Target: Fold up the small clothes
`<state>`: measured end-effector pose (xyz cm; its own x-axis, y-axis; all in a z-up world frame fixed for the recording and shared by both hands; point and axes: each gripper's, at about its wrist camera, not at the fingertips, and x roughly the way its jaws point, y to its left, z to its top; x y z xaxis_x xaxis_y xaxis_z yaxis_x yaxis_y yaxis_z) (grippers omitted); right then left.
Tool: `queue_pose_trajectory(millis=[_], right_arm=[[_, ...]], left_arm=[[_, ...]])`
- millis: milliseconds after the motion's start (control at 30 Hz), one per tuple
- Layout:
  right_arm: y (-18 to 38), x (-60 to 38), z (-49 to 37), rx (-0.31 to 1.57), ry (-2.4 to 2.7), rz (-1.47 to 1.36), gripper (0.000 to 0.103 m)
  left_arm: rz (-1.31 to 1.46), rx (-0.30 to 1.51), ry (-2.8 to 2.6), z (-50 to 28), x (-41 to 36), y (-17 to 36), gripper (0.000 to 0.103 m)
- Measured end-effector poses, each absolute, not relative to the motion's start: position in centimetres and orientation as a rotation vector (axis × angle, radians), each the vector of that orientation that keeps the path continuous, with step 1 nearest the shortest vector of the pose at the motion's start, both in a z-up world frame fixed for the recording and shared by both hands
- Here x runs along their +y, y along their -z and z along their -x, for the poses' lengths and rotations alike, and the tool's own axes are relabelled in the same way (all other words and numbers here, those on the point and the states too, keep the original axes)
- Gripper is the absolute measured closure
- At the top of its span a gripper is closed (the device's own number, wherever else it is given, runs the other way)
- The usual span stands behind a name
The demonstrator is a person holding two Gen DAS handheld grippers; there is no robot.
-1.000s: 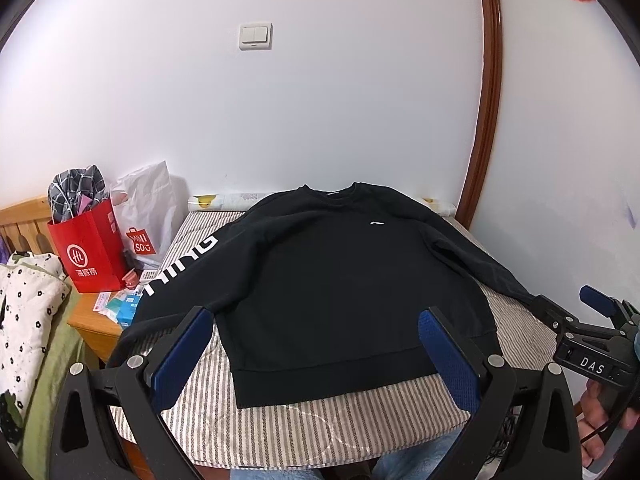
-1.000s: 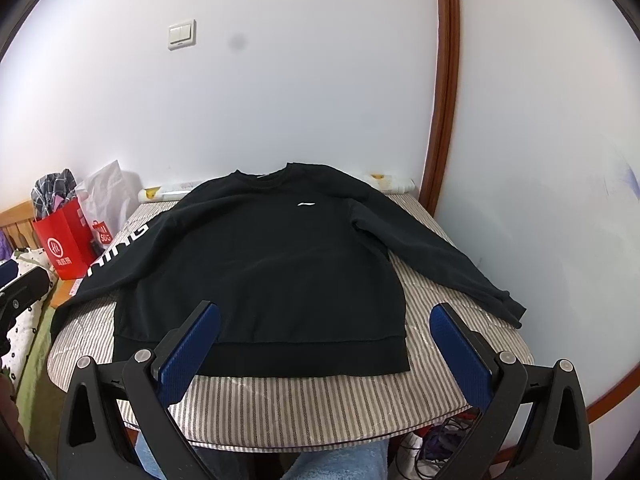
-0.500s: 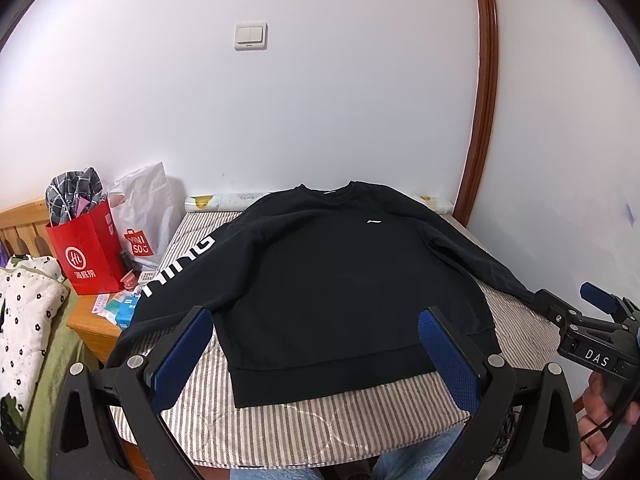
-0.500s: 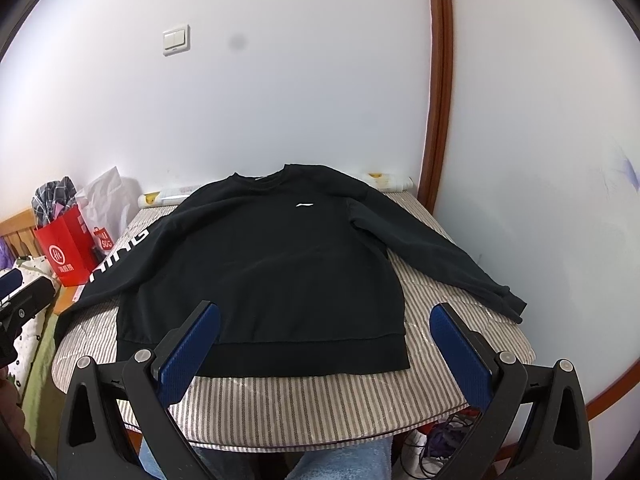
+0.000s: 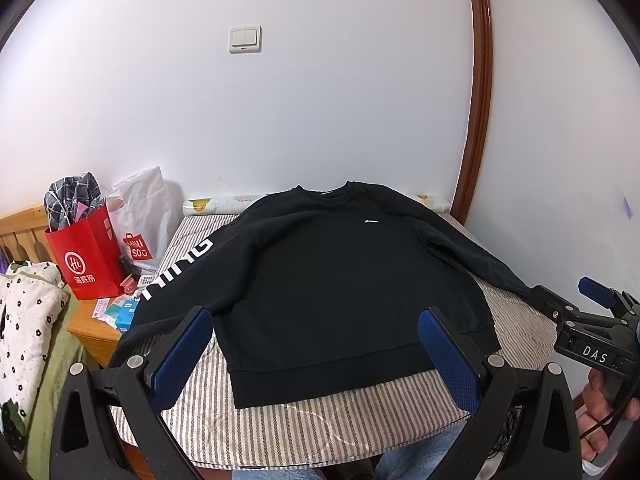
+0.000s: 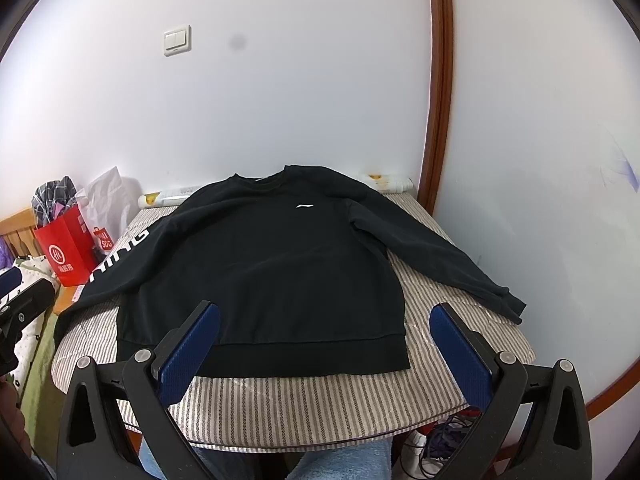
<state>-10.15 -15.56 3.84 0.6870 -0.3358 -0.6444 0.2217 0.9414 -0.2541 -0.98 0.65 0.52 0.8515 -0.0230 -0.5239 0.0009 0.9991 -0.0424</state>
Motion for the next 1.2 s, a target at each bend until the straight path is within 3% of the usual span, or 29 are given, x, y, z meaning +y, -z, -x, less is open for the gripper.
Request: queue_pose_trajectory(millis=[1200], right_arm=[[-2.8, -15.8, 9.5, 0.758, 0.306, 0.18, 0.0]], left_arm=[[0.072, 0.562, 0.028, -0.1, 2.2, 1.3, 0.0]])
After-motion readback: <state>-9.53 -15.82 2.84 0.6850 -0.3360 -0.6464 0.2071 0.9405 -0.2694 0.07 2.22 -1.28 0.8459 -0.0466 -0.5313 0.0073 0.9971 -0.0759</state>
